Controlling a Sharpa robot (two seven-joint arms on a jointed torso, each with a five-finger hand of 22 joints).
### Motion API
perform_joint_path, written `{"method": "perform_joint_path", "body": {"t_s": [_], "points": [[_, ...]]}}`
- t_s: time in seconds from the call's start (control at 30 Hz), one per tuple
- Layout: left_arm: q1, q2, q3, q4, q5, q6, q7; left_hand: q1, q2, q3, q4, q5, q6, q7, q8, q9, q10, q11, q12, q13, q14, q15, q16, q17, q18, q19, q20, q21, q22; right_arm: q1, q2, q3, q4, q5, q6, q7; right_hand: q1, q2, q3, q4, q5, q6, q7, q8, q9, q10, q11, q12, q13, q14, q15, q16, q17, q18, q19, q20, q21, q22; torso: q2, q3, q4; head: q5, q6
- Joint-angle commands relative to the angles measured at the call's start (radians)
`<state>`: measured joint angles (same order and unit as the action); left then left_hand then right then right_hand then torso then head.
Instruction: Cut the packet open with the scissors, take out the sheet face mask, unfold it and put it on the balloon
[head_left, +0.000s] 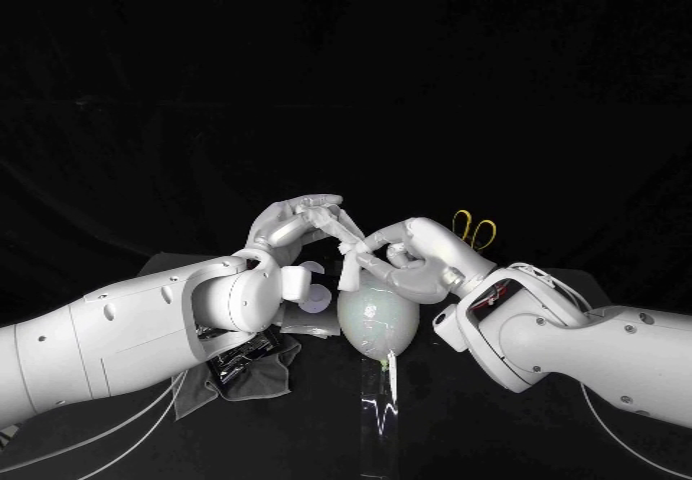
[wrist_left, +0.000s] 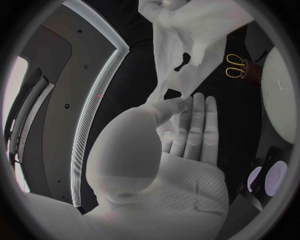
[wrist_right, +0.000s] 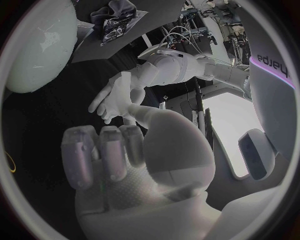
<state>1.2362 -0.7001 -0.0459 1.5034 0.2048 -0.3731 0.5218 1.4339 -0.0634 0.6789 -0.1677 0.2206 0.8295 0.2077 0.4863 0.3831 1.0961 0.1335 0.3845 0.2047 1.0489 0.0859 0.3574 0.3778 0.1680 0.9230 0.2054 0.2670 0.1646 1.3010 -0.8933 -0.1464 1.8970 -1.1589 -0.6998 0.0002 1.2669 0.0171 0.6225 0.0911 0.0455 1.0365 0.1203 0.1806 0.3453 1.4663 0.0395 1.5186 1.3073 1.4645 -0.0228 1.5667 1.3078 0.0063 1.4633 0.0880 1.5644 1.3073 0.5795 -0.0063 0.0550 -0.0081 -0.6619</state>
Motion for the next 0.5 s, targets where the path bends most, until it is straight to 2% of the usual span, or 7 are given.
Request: {"method": "perform_joint_path", "body": {"t_s": [0.03,0.1,0.17,0.27,0.3,0.5], "points": [[0.002,0.002,0.002,-0.006,-0.008,-0.024,0.019,-0.013,-0.001,0.042,-0.032,0.008,-0.012,0.001,0.017,0.003,-0.02,0.003,0.033,0.188,-0.011,0.0,0.016,0.013,0.003,-0.01,0.0,0.014,0.01,0.0,-0.01,0.0,0.015,-0.051,0.043,-0.019,-0.001,-0.001,0.005,0.0,0.003,0.009,-0.001,0.004,0.002,0.081,-0.001,0.004,0.234,0.106,-0.004,0.004,0.263,-0.006,0.108,-0.007,0.006,0.264,0.0,0.0002,-0.0012,-0.001,-0.001],[0.002,0.002,0.002,-0.009,-0.008,-0.029,0.02,-0.015,0.0,0.045,-0.033,0.01,-0.015,0.001,0.025,0.003,-0.027,0.002,0.044,0.198,-0.015,0.0,0.022,0.018,0.003,-0.014,-0.001,0.02,0.014,0.0,-0.016,0.0,0.022,-0.057,0.047,-0.025,-0.002,-0.002,0.006,0.0,0.003,0.009,-0.001,0.005,0.003,0.081,-0.001,0.005,0.234,0.106,-0.004,0.004,0.263,-0.006,0.108,-0.007,0.006,0.264,0.0,0.0005,-0.0009,-0.001,0.0],[0.002,0.001,0.002,-0.011,-0.008,-0.033,0.021,-0.022,-0.002,0.056,-0.034,0.015,-0.03,0.003,0.049,0.003,-0.051,0.003,0.079,0.227,-0.029,0.001,0.043,0.035,0.002,-0.031,-0.002,0.044,0.031,0.0,-0.022,0.0,0.028,-0.064,0.053,-0.032,-0.002,-0.002,0.006,0.0,0.003,0.01,-0.001,0.005,0.003,0.081,-0.001,0.004,0.234,0.106,-0.004,0.004,0.263,-0.006,0.108,-0.007,0.006,0.264,0.0,0.0006,-0.0009,-0.001,0.0],[0.002,0.001,0.002,-0.012,-0.008,-0.036,0.021,-0.022,-0.002,0.057,-0.034,0.016,-0.031,0.003,0.052,0.003,-0.053,0.003,0.082,0.229,-0.03,0.001,0.046,0.037,0.002,-0.033,-0.002,0.047,0.032,0.0,-0.026,0.0,0.034,-0.072,0.059,-0.038,-0.004,-0.005,0.007,-0.001,0.003,0.011,-0.002,0.006,0.004,0.08,-0.001,0.003,0.233,0.106,-0.004,0.004,0.263,-0.006,0.108,-0.007,0.006,0.264,0.0,0.0007,-0.0003,-0.001,0.001],[0.002,0.001,0.002,-0.012,-0.008,-0.037,0.021,-0.026,-0.002,0.065,-0.035,0.019,-0.04,0.003,0.069,0.001,-0.067,0.004,0.103,0.246,-0.04,0.001,0.06,0.047,0.002,-0.046,-0.002,0.067,0.046,0.0,-0.028,0.0,0.036,-0.075,0.06,-0.04,-0.004,-0.005,0.007,-0.001,0.003,0.011,-0.002,0.006,0.004,0.08,-0.001,0.003,0.233,0.106,-0.004,0.004,0.263,-0.006,0.108,-0.007,0.006,0.264,0.0,0.0006,-0.0002,-0.002,0.001],[0.002,0.001,0.002,-0.011,-0.012,-0.039,0.016,-0.027,-0.003,0.069,-0.035,0.023,-0.044,0.003,0.077,-0.001,-0.072,0.004,0.112,0.252,-0.043,0.001,0.067,0.052,0.002,-0.053,-0.002,0.076,0.052,0.0,-0.033,-0.001,0.045,-0.1,0.056,-0.052,-0.006,-0.011,0.008,-0.001,0.003,0.011,-0.002,0.008,0.005,0.078,-0.002,0.0,0.231,0.106,-0.004,0.004,0.263,-0.006,0.108,-0.007,0.006,0.264,0.001,0.0009,0.0,0.0,0.0]]}}
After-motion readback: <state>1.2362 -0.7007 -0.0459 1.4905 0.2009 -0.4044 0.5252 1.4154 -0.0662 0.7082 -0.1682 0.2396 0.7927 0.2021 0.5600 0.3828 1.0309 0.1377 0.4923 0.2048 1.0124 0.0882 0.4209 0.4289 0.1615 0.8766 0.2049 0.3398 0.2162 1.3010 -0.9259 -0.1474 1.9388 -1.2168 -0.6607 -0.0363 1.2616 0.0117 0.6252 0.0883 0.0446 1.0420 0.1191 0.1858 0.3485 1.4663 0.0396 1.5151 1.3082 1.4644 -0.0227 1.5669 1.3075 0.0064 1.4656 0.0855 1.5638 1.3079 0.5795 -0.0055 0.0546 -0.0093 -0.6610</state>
